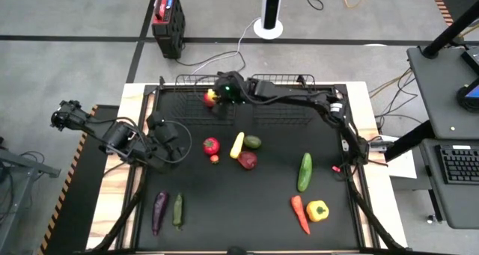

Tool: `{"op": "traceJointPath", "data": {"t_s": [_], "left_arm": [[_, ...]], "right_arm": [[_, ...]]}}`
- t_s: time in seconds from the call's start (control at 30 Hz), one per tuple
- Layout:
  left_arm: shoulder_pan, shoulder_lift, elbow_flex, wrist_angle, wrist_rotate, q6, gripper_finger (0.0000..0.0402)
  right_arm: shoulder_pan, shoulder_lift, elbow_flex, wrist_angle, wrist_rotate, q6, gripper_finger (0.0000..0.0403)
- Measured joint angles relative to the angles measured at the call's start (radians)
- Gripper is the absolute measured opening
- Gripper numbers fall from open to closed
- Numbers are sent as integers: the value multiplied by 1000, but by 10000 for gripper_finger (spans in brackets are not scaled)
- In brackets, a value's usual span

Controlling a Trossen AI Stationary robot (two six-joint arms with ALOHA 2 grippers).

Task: Sort produce into baskets
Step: Put the lemon into the left wire basket

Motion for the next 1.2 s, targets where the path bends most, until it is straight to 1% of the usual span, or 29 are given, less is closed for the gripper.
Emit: {"op": "traceJointPath", "data": {"t_s": [0.17,0.3,0.57,0.67,0.8,1.03,1.2], "left_arm": [[0,-1,0,-2,-8,0,343],[0,-2,0,-2,-47,0,343],[0,-4,0,-9,-53,0,343],[0,-4,0,-9,-53,0,343],[0,-4,0,-10,-53,0,343],[0,-3,0,-16,-53,0,343],[0,-2,0,-18,-51,0,343]], "right_arm": [[-2,73,116,-87,-5,-57,134],[-9,101,158,-108,-40,-79,134],[-33,116,157,-138,-59,-122,134],[-42,116,157,-165,-106,-163,134],[-44,116,155,-220,-128,-265,134],[-46,116,153,-231,-129,-300,134],[-46,117,152,-264,-155,-375,134]]}}
